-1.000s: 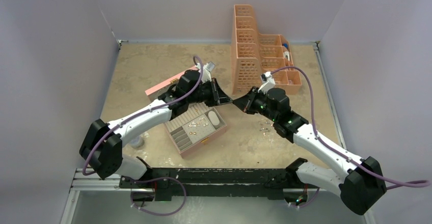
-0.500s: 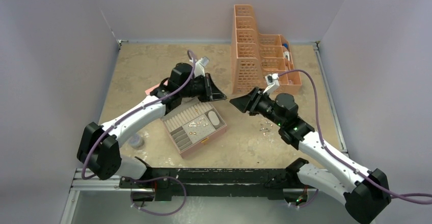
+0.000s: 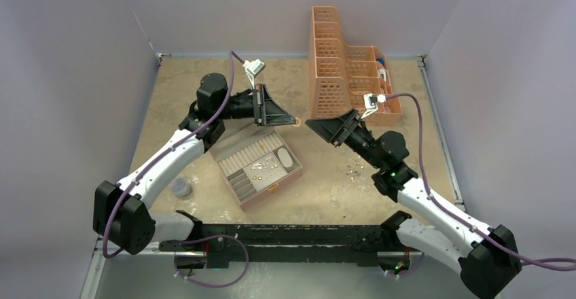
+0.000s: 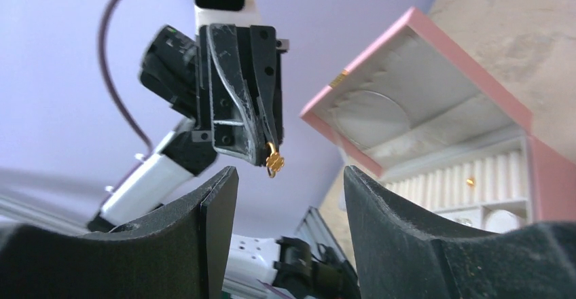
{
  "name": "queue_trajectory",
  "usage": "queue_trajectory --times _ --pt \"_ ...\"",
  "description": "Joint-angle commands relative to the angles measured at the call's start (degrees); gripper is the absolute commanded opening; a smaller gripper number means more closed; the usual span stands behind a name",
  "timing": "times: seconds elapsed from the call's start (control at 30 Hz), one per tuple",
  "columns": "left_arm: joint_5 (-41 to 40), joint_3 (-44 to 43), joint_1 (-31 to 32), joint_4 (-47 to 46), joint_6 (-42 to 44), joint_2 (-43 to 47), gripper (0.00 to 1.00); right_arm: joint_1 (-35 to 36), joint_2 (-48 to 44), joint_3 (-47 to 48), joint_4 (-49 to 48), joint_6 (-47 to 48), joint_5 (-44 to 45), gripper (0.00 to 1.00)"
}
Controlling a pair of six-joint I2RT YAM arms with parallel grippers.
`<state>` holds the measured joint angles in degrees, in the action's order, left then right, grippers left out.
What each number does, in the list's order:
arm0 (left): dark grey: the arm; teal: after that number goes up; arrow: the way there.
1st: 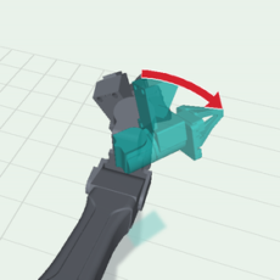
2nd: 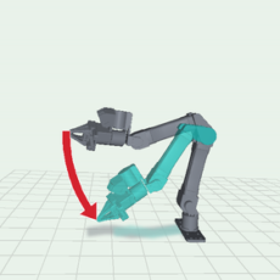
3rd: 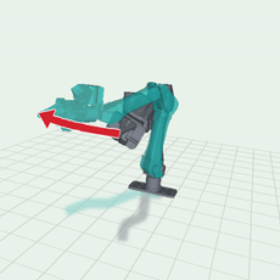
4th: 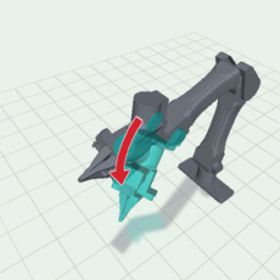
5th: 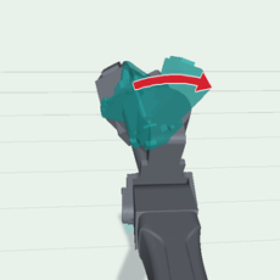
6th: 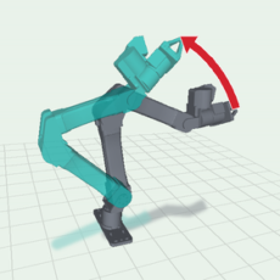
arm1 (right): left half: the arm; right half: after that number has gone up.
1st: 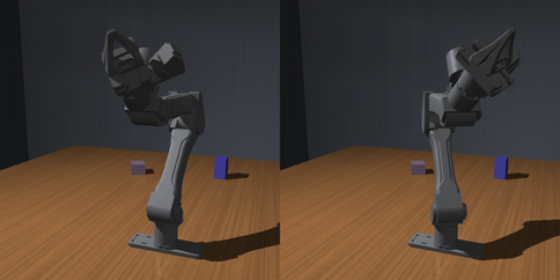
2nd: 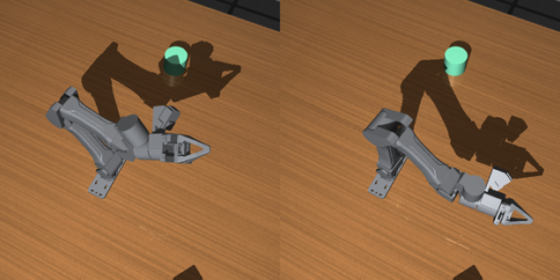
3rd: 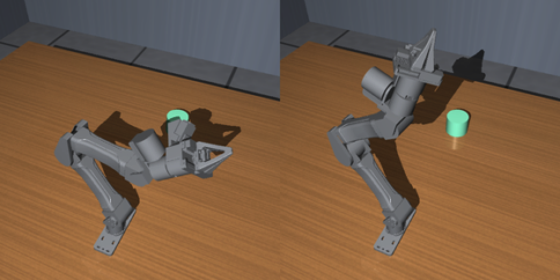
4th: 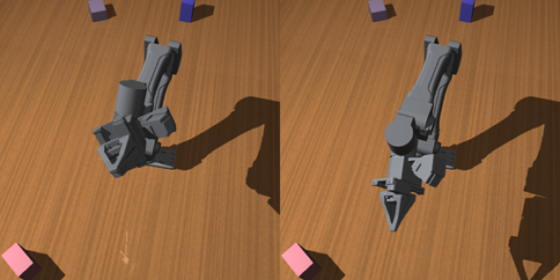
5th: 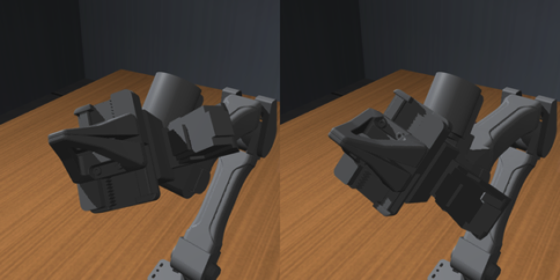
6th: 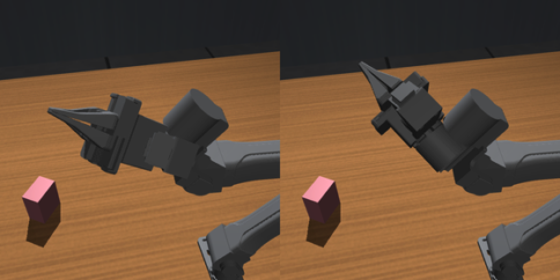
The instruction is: Organize the mixed jewelry
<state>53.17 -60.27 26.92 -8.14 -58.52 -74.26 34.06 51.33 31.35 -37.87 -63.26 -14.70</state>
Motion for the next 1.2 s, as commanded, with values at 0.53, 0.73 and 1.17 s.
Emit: queue_trajectory --times 0.53,0.73,1.17 --pt "8.45 2.82 -0.9 -17.82 -11.22 2.01 0.0 0.13 7.07 2.96 -21.42 -8.88 -13.52 0.42" --pt "8.4 3.19 -0.9 -17.95 -11.11 2.18 0.0 0.13 8.26 3.17 -21.85 -9.4 -13.57 0.36" --pt "8.19 3.85 -0.9 -17.75 -10.78 2.63 0.0 0.13 7.96 2.81 -22.69 -9.33 -12.48 0.2"
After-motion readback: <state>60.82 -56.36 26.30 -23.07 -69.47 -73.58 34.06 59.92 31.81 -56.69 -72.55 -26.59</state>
